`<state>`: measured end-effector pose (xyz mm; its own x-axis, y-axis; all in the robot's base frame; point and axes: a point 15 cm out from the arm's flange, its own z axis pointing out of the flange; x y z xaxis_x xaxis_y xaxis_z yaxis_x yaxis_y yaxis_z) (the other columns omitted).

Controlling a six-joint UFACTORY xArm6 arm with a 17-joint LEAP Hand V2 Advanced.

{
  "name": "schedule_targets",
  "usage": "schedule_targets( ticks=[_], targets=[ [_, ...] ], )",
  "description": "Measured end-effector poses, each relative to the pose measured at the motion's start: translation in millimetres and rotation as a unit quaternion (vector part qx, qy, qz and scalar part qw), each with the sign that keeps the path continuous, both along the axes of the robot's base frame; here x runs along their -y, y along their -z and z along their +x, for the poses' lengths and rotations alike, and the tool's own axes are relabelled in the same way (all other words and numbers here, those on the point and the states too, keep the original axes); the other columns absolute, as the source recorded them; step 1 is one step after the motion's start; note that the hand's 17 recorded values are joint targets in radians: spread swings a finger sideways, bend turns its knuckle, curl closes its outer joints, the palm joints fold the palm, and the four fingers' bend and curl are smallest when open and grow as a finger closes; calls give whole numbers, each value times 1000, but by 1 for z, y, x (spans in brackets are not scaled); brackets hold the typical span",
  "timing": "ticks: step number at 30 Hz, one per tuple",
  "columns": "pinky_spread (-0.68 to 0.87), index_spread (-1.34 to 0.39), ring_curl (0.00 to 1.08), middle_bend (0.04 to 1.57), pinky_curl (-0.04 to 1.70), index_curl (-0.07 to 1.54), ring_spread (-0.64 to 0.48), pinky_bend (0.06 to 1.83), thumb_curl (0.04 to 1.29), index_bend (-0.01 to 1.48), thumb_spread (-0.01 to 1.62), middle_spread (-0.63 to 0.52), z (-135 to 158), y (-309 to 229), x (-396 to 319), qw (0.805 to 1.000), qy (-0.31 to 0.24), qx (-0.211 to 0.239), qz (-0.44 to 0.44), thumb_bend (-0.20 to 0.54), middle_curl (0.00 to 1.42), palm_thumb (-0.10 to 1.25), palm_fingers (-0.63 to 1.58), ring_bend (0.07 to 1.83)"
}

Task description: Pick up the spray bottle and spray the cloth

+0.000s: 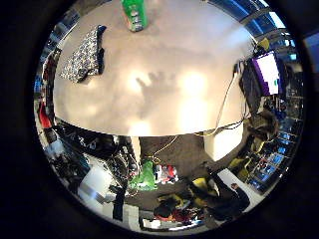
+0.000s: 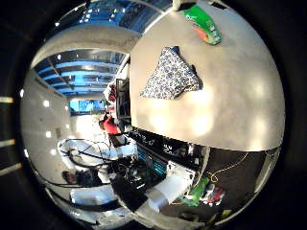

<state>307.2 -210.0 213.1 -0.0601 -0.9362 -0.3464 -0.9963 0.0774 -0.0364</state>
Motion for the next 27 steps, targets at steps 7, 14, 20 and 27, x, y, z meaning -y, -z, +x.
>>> schedule_targets(
  ticks=[7,14,20,27],
  targets=[
    [366,-395,232,164,334,224,160,344,274,150,983,74,-20,4,27,999,48,2,10,-27,215,204,-70,197],
    [370,-361,253,177,336,221,158,357,278,143,992,82,-4,9,41,988,116,67,82,-22,236,255,-46,227],
    [364,-306,263,176,338,216,158,378,279,138,989,92,15,13,56,971,167,109,129,-25,251,280,-54,241],
    [426,-271,277,159,366,174,192,533,282,102,971,134,43,9,45,936,208,168,231,-28,246,315,-85,284]
  ],
)
